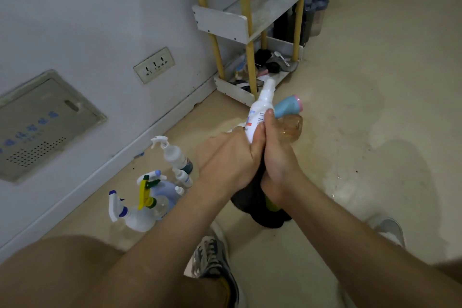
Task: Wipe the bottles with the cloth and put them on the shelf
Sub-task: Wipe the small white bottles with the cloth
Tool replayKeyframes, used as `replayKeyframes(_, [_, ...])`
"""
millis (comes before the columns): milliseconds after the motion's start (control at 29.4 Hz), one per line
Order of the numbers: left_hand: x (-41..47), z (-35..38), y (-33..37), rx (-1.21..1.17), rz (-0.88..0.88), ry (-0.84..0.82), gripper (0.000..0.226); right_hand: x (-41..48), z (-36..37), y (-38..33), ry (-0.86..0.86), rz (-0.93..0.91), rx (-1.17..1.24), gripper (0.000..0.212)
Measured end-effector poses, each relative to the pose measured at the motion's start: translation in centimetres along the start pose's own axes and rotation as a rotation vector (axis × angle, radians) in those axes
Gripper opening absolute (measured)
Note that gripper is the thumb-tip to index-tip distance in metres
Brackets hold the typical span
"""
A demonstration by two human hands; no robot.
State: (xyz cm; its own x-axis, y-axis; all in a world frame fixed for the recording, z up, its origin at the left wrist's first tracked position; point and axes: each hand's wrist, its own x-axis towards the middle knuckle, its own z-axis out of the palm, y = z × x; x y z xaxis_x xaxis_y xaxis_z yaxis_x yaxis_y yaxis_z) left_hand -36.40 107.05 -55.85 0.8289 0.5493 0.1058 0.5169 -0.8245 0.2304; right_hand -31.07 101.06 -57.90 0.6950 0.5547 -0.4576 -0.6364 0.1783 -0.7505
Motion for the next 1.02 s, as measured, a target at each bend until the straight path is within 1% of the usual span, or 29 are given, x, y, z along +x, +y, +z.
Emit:
replayKeyframes(102, [0.2,-0.5,0.1,0.155,0.092,-0.079,0.056,0.1,-0.6,-0.9,-0.020,0.044,-0.005,0.049])
replayKeyframes(136, [0.2,-0.6,0.2,0.163,0.136,-0.109,0.053,0.1,-0.8,-1.4,-0.013,0.029,-0.041,0.041])
replayKeyframes(204, [0.0,-0.9,0.1,0.165,0.200,-0.189,0.051,0.4,-1.3,-2.0,0.012,-0.036,-0.185,0.025])
replayKeyframes(272, [0.1,-1.3,-0.2,0.156,0.219,-0.302,0.056,0.4,-1.9,-2.3,-0.009,-0.066,-0.354,0.025])
replayKeyframes(340, [0.0,-1.7,-0.7,0.151,0.243,-0.351,0.056,0.6,-2.6,-2.6,-0.105,-0.031,-0.457,0.035])
replayKeyframes(374, [0.0,-1.9,-0.9,0.178,0.281,-0.336,0.049,0.8,-3.1,-2.9,-0.154,-0.009,-0.485,0.043])
replayKeyframes(408, [0.1,-2.3,-1.4,0.170,0.325,-0.262,0.039,1.0,-3.5,-3.2,-0.189,0.009,-0.497,0.049])
replayKeyframes(477, [0.5,-2.9,-2.5,0.042,0.420,-0.027,0.018,1.2,-4.2,-4.0,-0.235,0.014,-0.526,0.052])
replayKeyframes(511, [0.9,-3.1,-3.0,0.033,0.464,0.064,0.029,1.3,-4.5,-4.5,-0.275,0.011,-0.564,0.051])
replayKeyframes(545, [1.3,-3.1,-3.5,0.043,0.514,0.117,0.044,1.2,-4.7,-4.8,-0.316,0.009,-0.603,0.049])
replayKeyframes(579, [1.7,-3.3,-3.9,0.068,0.528,0.094,0.055,1.1,-4.7,-5.0,-0.336,0.001,-0.644,0.045])
replayKeyframes(613, [1.9,-3.3,-4.1,0.082,0.505,0.026,0.061,1.1,-4.6,-5.1,-0.316,-0.002,-0.672,0.041])
replayKeyframes(647, [2.0,-3.4,-4.2,0.091,0.458,-0.069,0.066,1.2,-4.6,-5.1,-0.257,0.002,-0.670,0.037])
replayKeyframes(681, [1.9,-3.2,-4.3,0.126,0.416,-0.133,0.068,1.3,-4.5,-5.1,-0.175,0.014,-0.625,0.033])
replayKeyframes(715, [1.7,-3.0,-4.2,0.170,0.410,-0.148,0.068,1.5,-4.5,-5.0,-0.086,0.020,-0.539,0.032])
replayKeyframes(783, [0.5,-2.3,-3.4,0.166,0.431,-0.134,0.063,1.8,-4.7,-4.8,0.065,0.019,-0.323,0.044])
replayKeyframes(817, [-0.1,-1.9,-2.9,0.111,0.426,-0.132,0.058,2.0,-4.5,-4.5,0.113,0.013,-0.207,0.051])
replayKeyframes(851, [-0.5,-1.4,-2.5,0.027,0.385,-0.142,0.054,2.0,-4.1,-4.1,0.138,0.000,-0.081,0.059])
replayKeyframes(919, [-0.7,-0.4,-1.7,-0.243,0.222,-0.151,0.046,1.7,-2.7,-3.3,0.148,-0.019,0.160,0.074])
replayKeyframes(953, [-0.8,-0.1,-1.2,-0.352,0.150,-0.141,0.044,1.4,-1.9,-3.0,0.142,-0.018,0.250,0.071])
replayKeyframes(1021, [-0.7,0.4,-0.2,-0.502,0.066,-0.132,0.041,0.5,-0.7,-2.8,0.085,-0.014,0.310,0.051])
